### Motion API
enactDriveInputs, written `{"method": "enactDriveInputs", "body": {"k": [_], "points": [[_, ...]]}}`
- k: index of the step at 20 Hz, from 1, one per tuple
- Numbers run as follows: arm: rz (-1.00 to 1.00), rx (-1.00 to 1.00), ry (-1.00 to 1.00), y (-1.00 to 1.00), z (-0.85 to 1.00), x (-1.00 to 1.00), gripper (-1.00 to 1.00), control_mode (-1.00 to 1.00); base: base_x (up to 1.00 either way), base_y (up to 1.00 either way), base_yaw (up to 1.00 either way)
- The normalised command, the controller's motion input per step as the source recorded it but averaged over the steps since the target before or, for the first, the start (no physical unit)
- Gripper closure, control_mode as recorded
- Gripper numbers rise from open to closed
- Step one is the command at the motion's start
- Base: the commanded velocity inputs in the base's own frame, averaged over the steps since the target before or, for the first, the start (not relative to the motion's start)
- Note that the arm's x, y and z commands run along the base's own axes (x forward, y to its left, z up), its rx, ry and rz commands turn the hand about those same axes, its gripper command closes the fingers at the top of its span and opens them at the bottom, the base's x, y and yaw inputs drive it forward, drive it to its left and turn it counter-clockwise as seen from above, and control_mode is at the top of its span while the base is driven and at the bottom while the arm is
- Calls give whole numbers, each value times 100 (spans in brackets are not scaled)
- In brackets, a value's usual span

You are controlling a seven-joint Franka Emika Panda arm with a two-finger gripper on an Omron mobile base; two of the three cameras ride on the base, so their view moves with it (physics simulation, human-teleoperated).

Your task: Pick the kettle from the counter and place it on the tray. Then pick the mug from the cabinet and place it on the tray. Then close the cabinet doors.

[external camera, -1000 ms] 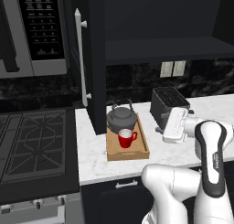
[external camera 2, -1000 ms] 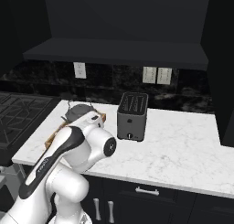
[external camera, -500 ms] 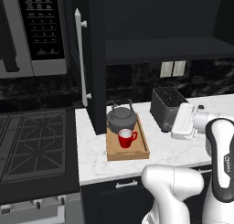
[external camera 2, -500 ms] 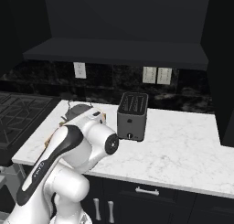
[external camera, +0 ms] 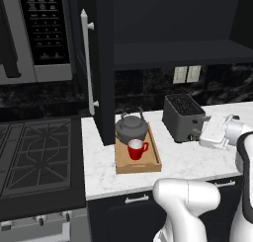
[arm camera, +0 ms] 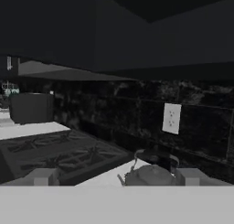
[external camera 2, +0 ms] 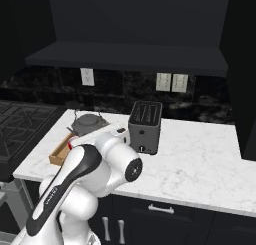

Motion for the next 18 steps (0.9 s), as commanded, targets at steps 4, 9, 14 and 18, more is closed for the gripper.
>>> {"method": "enactDriveInputs", "body": {"k": [4, 9, 14, 18], "points": [[-23, 14, 0, -68, 12, -1, -100, -100, 0, 0, 0], [-22, 14, 0, -64, 19, 0, -100, -100, 0, 0, 0], [-22, 8, 2, -78, 34, 0, -100, -100, 0, 0, 0], [-18, 2, 8, -79, 28, 0, -100, -100, 0, 0, 0]]}}
